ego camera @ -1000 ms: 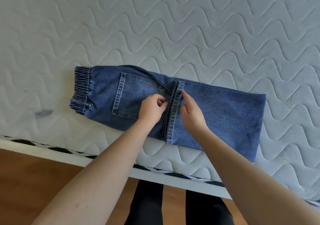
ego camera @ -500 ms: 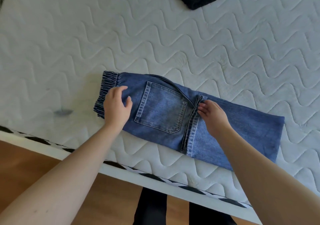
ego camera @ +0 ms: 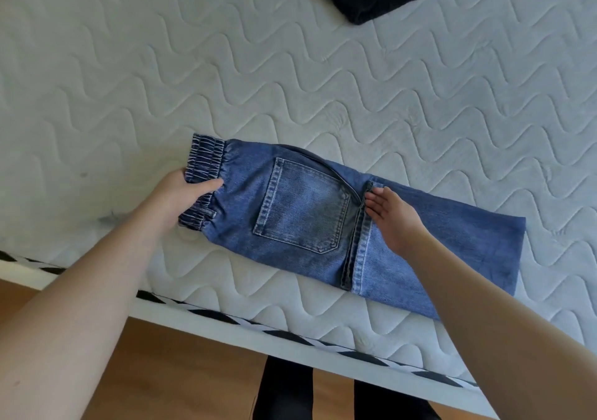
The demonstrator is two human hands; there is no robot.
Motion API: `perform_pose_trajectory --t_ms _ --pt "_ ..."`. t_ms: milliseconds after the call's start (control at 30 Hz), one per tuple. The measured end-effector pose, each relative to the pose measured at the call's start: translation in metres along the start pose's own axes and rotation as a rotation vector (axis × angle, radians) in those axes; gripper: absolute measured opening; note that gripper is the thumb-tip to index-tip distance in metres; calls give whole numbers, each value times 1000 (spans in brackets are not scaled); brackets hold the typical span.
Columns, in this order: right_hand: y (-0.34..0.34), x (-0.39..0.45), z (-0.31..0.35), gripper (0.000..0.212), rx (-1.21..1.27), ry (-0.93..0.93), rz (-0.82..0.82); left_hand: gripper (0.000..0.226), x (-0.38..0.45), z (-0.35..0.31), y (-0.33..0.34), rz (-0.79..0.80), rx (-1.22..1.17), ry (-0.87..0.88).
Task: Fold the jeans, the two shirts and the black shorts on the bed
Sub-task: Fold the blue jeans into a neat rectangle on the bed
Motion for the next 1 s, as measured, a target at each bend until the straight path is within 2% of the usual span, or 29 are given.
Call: perform_pose_trajectory --t_ms 100,233,400,500,567,600,667,700,767,800,867,933,1000 --pt "1 -3 1 30 -3 1 17 29 -39 -26 7 92 53 76" --pt "1 -5 2 34 -18 1 28 36 -114 -55 19 110 291 214" --pt "-3 -6 2 37 -9 24 48 35 -209 -92 65 181 464 373" --pt "-8 -6 3 53 -28 56 82 36 -231 -99 102 226 550 413" --pt "-15 -4 6 60 -154 6 141 35 -239 -100 127 266 579 426" --pt "-19 -6 10 53 -275 -33 159 32 -242 -101 140 287 590 433" --pt "-31 -18 22 22 -474 -104 234 30 -247 -102 168 316 607 450" --pt "-42 -25 27 15 -650 -153 231 30 -250 -103 182 324 609 455" --pt "-72 -38 40 15 -1044 -310 179 35 -251 -103 214 324 597 463" --pt "-87 -47 46 19 -1140 -349 161 38 -249 -101 232 315 597 462" --pt "-118 -55 51 21 -973 -308 82 41 -246 -98 270 288 622 462" --pt "-135 -69 57 19 -489 -190 48 42 -240 -93 308 271 664 469" --pt "-147 -78 52 26 -46 -41 152 40 -233 -85 341 249 711 465"
Point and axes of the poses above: each hand's wrist, its own x-axis towards the middle knuckle, its own y-axis out of the palm, z = x × y, the point moved 5 cm from there along x, towards the middle knuckle, and after that the axes turned 8 degrees about -y, right-handed, at the moved point
